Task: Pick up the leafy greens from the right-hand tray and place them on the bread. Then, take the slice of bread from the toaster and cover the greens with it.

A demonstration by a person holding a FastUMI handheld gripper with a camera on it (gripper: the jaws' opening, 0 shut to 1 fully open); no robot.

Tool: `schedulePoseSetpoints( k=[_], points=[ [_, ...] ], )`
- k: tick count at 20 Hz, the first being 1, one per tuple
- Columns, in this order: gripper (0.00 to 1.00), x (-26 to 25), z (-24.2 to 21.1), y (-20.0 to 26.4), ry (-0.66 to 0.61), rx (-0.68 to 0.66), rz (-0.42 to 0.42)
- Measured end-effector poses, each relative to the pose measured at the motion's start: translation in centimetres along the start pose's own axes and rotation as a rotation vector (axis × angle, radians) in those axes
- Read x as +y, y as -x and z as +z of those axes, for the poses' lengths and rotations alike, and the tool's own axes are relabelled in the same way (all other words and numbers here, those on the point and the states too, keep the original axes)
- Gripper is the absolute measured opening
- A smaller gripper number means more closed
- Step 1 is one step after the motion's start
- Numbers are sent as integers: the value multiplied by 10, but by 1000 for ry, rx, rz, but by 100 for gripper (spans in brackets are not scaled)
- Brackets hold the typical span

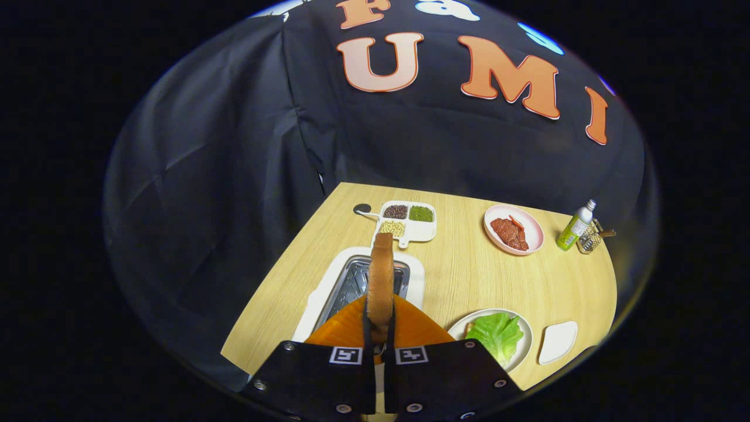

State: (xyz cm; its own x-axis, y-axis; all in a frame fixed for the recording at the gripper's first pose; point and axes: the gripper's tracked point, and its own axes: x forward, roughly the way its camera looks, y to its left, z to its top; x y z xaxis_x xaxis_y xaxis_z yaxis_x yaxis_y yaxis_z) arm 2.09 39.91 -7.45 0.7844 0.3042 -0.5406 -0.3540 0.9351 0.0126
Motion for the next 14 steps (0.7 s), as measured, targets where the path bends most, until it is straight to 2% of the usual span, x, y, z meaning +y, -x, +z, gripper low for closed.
schedulePoseSetpoints(
  k=[10, 14],
  points=[
    [6, -38, 33, 40, -46, -96, -4],
    [6, -68, 22, 50, -69, -97, -34]
  ],
)
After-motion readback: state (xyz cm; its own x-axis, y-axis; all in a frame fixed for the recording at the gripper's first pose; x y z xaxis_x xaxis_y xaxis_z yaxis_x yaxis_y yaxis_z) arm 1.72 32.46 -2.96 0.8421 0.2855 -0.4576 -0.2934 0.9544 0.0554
